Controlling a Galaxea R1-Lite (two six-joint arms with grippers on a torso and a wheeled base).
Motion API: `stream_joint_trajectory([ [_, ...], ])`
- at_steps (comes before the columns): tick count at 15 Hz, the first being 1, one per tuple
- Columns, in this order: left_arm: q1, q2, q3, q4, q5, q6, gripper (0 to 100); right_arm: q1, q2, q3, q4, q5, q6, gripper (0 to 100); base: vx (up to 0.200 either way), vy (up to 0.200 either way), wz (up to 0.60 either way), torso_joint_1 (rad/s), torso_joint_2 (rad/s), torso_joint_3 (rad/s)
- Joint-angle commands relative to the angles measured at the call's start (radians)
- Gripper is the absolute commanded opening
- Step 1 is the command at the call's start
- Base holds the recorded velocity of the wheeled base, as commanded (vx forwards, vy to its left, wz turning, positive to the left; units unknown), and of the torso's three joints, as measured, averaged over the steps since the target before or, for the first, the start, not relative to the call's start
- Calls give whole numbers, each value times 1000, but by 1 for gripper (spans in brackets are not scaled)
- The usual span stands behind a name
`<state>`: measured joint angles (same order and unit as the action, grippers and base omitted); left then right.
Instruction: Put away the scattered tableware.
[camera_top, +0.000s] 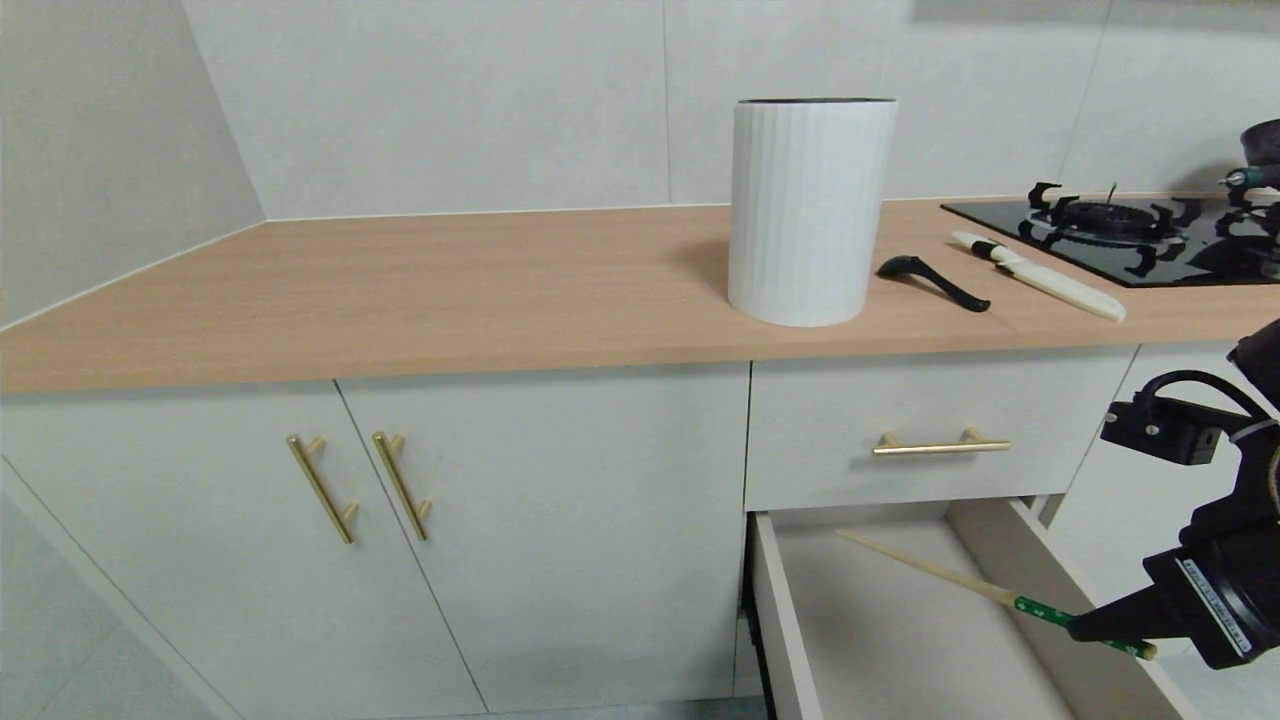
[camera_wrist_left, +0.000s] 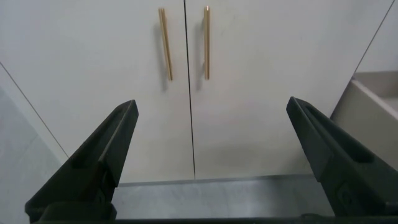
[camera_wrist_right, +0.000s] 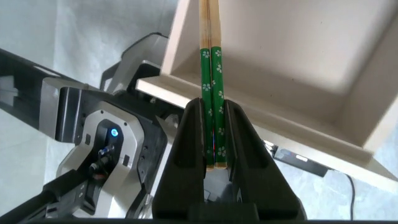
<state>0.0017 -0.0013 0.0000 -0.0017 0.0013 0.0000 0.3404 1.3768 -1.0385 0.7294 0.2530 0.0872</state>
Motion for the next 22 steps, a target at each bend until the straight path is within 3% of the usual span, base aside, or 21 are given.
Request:
stream_joint_trajectory([
  [1,0,1,0,0,0,0,100,0,10,0,-1,0,0,0,0,0,0,-119,456,334],
  [9,0,1,0,0,0,0,100,0,44,-2,-10,-1,0,0,0,0,0,-40,184,142],
  [14,0,1,0,0,0,0,100,-4,209,77,-234,-93,20,0,0,0,0,0,0,0],
  [17,0,1,0,0,0,0,100,-8,390,72,-335,-103,124,0,0,0,0,0,0,0],
  [22,0,1,0,0,0,0,100,-6,581,146,-588,-113,178,0,0,0,0,0,0,0],
])
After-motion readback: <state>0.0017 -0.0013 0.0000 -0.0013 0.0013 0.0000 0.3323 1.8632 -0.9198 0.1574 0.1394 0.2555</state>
